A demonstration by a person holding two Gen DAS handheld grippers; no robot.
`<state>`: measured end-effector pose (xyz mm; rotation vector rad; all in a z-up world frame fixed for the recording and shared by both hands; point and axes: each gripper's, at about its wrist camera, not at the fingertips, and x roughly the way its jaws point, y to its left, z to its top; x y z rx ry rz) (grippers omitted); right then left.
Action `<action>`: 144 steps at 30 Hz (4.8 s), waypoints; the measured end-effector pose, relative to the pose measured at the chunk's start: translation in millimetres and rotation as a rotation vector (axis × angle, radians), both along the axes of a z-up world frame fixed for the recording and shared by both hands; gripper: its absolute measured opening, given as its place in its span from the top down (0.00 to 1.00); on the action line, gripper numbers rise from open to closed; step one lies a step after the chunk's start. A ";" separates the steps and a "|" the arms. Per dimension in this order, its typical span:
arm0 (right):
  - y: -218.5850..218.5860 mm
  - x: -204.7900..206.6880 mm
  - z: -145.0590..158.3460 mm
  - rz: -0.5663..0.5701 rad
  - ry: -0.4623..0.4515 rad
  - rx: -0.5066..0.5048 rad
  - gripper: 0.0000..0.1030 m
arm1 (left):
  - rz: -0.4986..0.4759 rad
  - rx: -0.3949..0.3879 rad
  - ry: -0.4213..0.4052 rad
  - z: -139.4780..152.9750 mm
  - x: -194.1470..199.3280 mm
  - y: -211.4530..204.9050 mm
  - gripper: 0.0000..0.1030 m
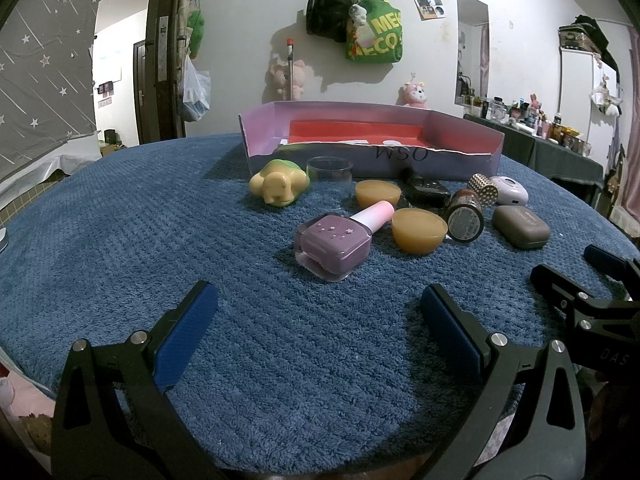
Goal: Organize rigid objects
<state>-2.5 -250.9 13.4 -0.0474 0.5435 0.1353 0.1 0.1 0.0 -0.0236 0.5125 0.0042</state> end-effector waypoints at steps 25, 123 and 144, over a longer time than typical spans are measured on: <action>0.5 0.4 -0.1 0.000 0.003 -0.002 0.00 | 0.000 0.000 0.000 0.0 0.0 0.0 0.00; 7.5 59.2 19.8 0.082 0.184 0.044 0.47 | -0.474 0.041 0.333 28.4 91.7 -0.6 0.65; -0.9 55.3 39.8 0.175 0.110 0.057 0.47 | -0.326 0.014 0.217 49.2 68.9 -0.1 0.65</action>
